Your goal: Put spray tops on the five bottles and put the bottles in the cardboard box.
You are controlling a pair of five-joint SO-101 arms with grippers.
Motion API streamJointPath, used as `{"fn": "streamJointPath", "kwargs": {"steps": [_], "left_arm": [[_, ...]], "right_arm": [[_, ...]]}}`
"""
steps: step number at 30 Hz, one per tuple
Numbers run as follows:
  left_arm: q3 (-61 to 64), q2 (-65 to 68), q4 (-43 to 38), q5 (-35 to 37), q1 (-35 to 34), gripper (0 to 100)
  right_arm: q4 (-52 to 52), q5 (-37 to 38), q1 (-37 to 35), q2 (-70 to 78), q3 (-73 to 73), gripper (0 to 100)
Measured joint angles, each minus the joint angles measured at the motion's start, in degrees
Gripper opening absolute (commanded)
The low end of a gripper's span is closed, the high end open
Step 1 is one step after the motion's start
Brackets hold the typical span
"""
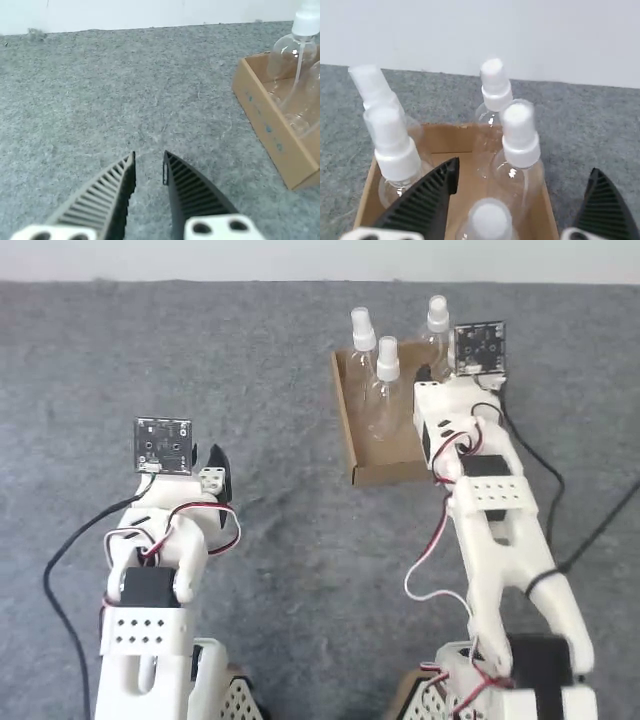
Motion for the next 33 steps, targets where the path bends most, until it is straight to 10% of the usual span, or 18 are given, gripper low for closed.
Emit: {"fn": "streamJointPath", "kwargs": {"steps": [33], "left_arm": [[-0.6, -3.0, 5.2, 0.0, -6.0, 8]], "right_arm": [[35.6, 0.2, 0.3, -48.8, 27.3, 33.0]]}}
